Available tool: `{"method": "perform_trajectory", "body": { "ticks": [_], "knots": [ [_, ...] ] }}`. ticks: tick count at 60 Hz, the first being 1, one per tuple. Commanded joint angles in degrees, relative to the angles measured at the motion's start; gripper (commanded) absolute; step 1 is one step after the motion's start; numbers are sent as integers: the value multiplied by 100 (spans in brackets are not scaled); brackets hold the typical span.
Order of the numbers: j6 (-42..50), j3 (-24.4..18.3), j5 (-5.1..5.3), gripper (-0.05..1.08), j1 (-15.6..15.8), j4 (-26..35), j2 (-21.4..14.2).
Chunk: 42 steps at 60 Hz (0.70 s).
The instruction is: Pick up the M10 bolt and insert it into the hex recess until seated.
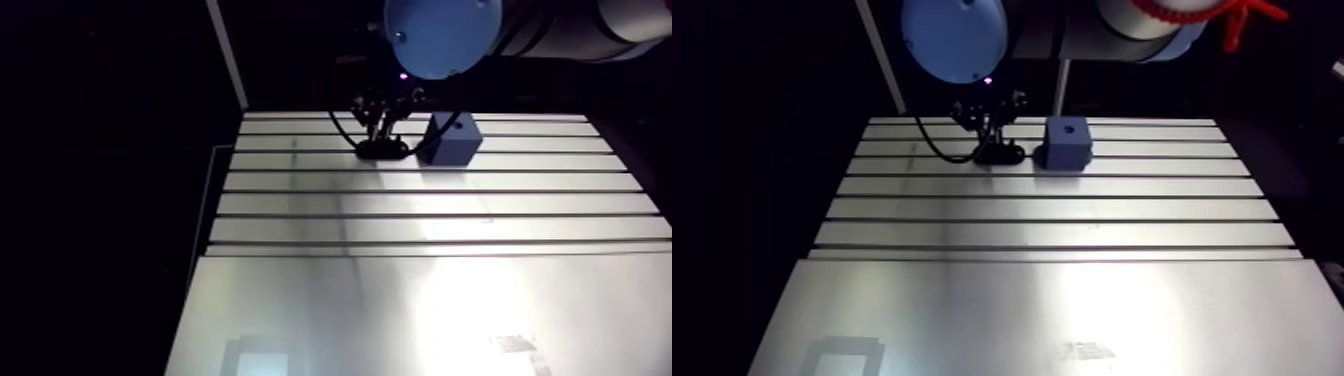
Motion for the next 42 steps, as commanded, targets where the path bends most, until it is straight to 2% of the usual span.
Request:
{"method": "perform_trajectory", "body": {
  "ticks": [1,28,42],
  "knots": [
    [0,-10,0,71,0,-1,1],
    [0,-19,0,79,0,7,1],
    [8,-28,26,79,-1,15,-32]
  ]
}}
